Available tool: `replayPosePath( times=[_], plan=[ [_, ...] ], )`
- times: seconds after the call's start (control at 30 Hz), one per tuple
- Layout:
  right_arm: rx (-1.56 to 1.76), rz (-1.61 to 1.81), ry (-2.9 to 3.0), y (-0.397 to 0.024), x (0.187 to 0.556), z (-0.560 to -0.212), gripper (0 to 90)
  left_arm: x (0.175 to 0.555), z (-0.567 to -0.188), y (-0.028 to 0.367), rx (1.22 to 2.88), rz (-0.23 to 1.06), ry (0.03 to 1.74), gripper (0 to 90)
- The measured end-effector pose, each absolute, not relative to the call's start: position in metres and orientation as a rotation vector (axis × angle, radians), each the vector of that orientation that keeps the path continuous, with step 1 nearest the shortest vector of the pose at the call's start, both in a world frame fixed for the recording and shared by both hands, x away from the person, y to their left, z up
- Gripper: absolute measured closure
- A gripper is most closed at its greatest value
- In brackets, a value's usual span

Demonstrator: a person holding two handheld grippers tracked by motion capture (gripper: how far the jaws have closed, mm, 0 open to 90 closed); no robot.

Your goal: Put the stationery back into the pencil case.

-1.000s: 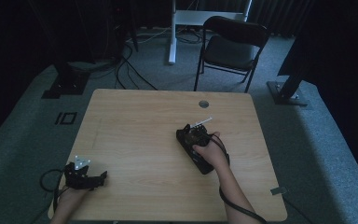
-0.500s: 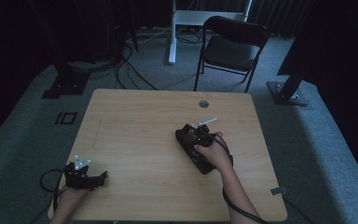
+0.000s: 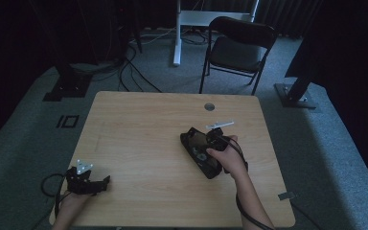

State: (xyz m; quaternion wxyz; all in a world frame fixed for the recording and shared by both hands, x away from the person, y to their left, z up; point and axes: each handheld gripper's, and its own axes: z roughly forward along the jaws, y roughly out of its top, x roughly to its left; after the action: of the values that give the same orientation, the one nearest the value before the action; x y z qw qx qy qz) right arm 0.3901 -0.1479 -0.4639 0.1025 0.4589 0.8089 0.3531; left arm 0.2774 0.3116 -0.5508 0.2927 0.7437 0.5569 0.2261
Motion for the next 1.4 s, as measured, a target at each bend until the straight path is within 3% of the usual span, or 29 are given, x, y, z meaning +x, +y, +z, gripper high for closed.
replayPosePath(
  times=[0.7, 1.4],
  plan=[
    [1.351, 1.14, 2.254, -0.187, 0.38, -0.451, 29.2, 0.277, -0.551, 0.312, 1.981, 0.602, 1.484, 0.1],
    [1.415, 1.157, 2.149, -0.232, 0.368, -0.474, 23.5, 0.277, -0.551, 0.311, 1.98, 0.602, 1.484, 0.1]
  ],
)
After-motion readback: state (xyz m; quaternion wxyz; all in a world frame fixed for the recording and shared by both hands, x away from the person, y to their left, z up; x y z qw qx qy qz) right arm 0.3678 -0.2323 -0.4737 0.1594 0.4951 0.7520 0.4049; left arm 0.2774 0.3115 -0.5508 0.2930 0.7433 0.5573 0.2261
